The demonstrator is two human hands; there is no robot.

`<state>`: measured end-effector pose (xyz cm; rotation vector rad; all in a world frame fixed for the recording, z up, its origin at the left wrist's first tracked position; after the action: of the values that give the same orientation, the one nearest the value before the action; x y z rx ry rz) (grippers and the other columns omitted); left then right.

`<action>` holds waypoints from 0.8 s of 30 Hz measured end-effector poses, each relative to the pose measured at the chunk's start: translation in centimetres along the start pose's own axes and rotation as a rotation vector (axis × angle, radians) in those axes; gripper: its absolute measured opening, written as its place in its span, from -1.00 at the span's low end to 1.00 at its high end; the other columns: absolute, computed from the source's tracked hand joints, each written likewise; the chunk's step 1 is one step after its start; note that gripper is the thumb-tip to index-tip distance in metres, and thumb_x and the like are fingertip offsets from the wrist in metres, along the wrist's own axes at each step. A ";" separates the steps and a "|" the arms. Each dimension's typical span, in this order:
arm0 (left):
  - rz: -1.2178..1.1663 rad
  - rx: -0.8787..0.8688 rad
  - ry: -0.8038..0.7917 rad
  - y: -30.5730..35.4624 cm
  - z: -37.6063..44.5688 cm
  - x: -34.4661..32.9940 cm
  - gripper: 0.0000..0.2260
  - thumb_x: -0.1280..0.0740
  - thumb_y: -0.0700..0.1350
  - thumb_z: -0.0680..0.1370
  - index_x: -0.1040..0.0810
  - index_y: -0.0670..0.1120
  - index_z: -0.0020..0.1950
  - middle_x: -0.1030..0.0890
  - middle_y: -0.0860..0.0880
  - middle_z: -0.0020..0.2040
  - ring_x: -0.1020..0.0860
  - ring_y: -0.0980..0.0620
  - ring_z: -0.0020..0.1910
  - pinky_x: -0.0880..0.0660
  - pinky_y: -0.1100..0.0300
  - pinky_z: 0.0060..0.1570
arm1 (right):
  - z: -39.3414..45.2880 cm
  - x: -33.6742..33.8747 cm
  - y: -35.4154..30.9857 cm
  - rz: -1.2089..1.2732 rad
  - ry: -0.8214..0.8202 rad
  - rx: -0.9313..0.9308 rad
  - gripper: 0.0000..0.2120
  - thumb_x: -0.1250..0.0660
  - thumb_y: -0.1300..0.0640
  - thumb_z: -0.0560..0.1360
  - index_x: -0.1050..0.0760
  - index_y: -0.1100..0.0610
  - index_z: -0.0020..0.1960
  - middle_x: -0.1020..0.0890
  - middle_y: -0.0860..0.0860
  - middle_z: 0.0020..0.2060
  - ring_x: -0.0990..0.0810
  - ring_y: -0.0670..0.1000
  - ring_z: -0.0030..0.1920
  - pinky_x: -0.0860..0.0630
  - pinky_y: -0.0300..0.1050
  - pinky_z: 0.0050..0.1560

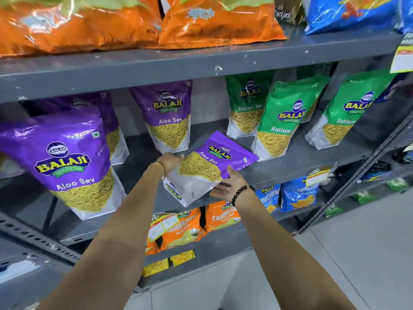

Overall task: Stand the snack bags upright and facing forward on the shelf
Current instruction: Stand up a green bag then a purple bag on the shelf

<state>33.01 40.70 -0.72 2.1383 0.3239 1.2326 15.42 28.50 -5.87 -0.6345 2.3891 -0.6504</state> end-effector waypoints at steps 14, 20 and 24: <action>-0.665 0.004 -0.425 -0.7 -6.3 -4.8 -0.81 -0.19 -0.06 0.57 -0.56 -0.08 -0.09 -0.72 0.08 -0.32 -0.67 0.14 -0.26 -0.60 0.28 -0.23 | -3.1 1.5 -4.8 -0.447 -0.144 0.249 -0.53 -0.28 -0.04 0.49 -0.35 0.15 0.31 -0.54 0.16 0.22 -0.60 0.06 -0.09 -0.56 -0.05 -0.15; -0.718 -0.198 -0.504 1.4 -11.7 -2.6 -0.57 -0.46 0.12 0.26 -0.54 0.00 0.07 -0.72 0.12 -0.11 -0.66 0.13 -0.08 -0.63 0.24 -0.16 | -7.5 -0.5 -8.6 -0.633 -0.365 0.344 -0.72 -0.37 -0.03 0.40 -0.46 -0.02 0.08 -0.55 0.03 0.24 -0.61 0.01 -0.05 -0.57 -0.06 -0.11; -0.662 -0.332 -0.545 2.6 -15.6 -1.7 -0.33 -0.56 0.21 0.06 -0.51 0.02 0.09 -0.72 0.13 -0.08 -0.66 0.16 -0.07 -0.62 0.26 -0.20 | -10.3 -1.9 -9.6 -0.690 -0.597 0.398 -0.46 -0.60 -0.18 -0.03 -0.63 0.00 -0.11 -0.73 -0.06 -0.21 -0.68 -0.07 -0.29 -0.62 -0.16 -0.35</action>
<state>18.73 44.19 5.34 1.7661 0.4894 0.2866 13.00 25.36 7.78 -1.2715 1.4148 -1.0084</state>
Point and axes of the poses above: each hand's wrist, its own z-axis towards the middle knuckle, its own x-axis out of the back of the hand, y = z × x, the point moved 9 cm from there along z, towards the middle knuckle
